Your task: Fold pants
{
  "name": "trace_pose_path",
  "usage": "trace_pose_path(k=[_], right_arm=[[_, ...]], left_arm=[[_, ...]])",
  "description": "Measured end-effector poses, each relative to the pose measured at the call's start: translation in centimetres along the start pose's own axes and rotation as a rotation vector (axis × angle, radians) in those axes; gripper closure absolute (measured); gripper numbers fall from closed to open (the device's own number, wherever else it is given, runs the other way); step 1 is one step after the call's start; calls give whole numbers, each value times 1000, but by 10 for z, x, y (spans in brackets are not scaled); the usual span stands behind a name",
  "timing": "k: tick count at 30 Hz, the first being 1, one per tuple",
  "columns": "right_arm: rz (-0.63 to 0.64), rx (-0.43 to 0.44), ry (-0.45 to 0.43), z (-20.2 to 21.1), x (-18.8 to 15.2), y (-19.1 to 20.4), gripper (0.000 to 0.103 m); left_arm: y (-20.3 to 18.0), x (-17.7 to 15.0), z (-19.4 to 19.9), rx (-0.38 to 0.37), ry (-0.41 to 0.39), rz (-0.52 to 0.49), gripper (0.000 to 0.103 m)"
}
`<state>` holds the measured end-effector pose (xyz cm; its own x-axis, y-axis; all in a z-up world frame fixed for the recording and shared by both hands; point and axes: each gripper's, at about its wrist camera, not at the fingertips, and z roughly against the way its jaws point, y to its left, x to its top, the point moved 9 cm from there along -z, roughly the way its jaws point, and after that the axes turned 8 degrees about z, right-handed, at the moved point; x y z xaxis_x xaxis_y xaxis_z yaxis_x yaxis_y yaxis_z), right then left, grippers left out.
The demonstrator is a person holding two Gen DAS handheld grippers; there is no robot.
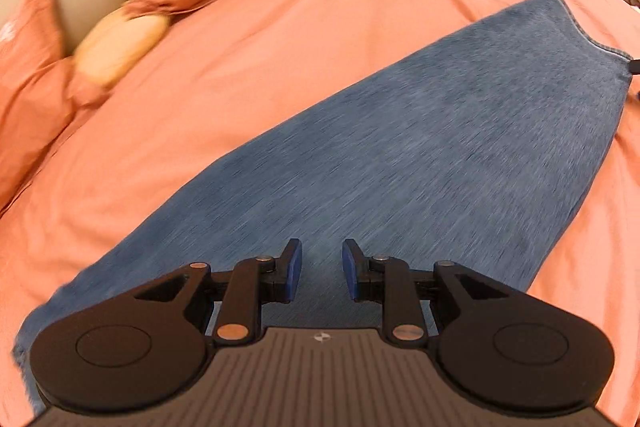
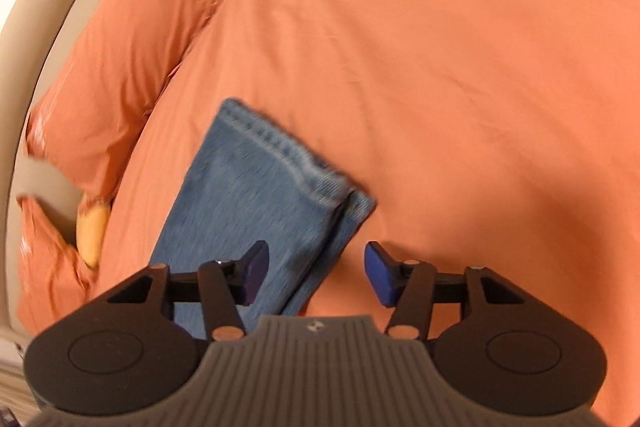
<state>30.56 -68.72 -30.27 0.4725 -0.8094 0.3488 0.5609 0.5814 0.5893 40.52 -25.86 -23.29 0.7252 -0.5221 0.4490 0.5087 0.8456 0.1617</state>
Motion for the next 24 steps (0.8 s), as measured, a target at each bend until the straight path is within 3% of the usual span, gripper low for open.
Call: trace_pose_path(k=[4,9,13,19,24], right_arm=[[-63,77,2,-18,4,-18,56],[-112,139,-26,-34,3,-29,76],[-132,173,-48,-36,4,-33,81],[7,151,-84,-14,14,-9,90],[172,110,-128,14,22,29,91]], left_arm=[[-21,22,-18,-43,-16,-20,74],[-39,44,-38,-77,-39,-40,74],[-48,56,-47,-96,-43,-38,74],[-54,85,-61,-95,-68,-85,77],[-50,109,-97,-33,-43,-84,86]])
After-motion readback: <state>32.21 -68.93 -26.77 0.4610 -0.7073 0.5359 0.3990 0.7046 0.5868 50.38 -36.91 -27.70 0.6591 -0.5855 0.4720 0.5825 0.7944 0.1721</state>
